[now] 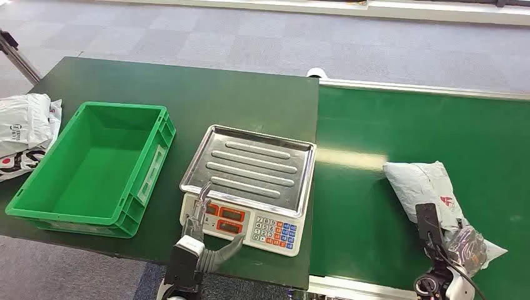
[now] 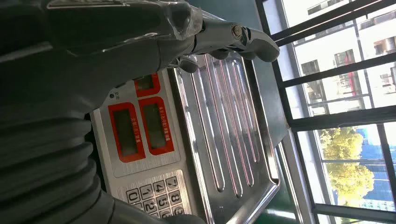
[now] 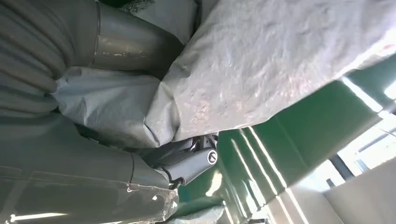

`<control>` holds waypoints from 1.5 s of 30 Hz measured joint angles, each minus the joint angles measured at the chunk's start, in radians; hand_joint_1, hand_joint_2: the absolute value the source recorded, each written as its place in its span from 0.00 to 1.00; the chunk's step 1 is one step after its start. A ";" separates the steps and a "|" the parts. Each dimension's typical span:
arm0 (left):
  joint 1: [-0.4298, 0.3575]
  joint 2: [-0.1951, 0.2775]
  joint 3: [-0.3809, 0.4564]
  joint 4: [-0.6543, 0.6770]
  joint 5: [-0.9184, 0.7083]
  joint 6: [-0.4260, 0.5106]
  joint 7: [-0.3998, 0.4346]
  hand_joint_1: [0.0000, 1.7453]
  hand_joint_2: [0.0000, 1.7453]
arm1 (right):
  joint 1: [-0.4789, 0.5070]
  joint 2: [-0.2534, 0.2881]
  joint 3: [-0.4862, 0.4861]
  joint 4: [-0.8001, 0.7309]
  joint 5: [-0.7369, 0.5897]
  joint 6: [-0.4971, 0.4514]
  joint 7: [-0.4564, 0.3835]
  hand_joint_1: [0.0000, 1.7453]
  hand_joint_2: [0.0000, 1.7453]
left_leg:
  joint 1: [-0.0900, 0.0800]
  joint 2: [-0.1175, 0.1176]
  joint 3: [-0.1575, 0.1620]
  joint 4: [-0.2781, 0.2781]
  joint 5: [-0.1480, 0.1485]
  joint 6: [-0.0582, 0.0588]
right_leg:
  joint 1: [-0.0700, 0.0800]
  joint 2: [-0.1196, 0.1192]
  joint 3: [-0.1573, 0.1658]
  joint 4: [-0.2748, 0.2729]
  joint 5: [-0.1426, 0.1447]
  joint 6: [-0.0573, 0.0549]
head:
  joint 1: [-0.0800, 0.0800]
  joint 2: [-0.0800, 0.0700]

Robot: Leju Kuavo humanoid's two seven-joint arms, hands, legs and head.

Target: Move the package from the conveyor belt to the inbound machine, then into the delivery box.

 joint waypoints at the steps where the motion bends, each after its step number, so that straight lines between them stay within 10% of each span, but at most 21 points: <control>1: 0.000 0.000 0.000 0.000 0.001 0.001 -0.002 0.00 1.00 | 0.002 0.004 0.000 -0.011 -0.010 -0.011 -0.020 1.00 1.00 | 0.000 0.000 0.000 0.000 0.000 0.000 | 0.000 0.000 0.000 0.000 0.000 0.000 | 0.000 0.000; 24: -0.107 -0.013 0.051 0.004 -0.021 -0.002 -0.069 0.00 1.00 | -0.098 0.214 0.447 -0.343 0.131 -0.073 -0.244 1.00 1.00 | 0.000 0.000 -0.002 0.000 0.003 -0.001 | 0.001 -0.002 -0.002 0.002 0.001 -0.001 | 0.000 0.000; 32: -0.145 -0.015 0.117 -0.006 -0.016 0.002 -0.068 0.00 1.00 | -0.237 0.249 0.633 -0.185 0.144 0.112 -0.258 1.00 1.00 | 0.001 -0.001 -0.002 0.000 0.004 -0.002 | 0.001 -0.002 -0.003 0.004 0.001 -0.001 | 0.000 0.000; 45: -0.142 -0.023 0.179 -0.050 -0.020 0.006 -0.050 0.00 1.00 | -0.351 0.283 0.704 0.106 0.078 0.148 -0.296 1.00 1.00 | 0.001 -0.001 -0.002 0.000 0.004 -0.002 | 0.001 -0.002 -0.004 0.004 0.001 -0.001 | 0.000 0.000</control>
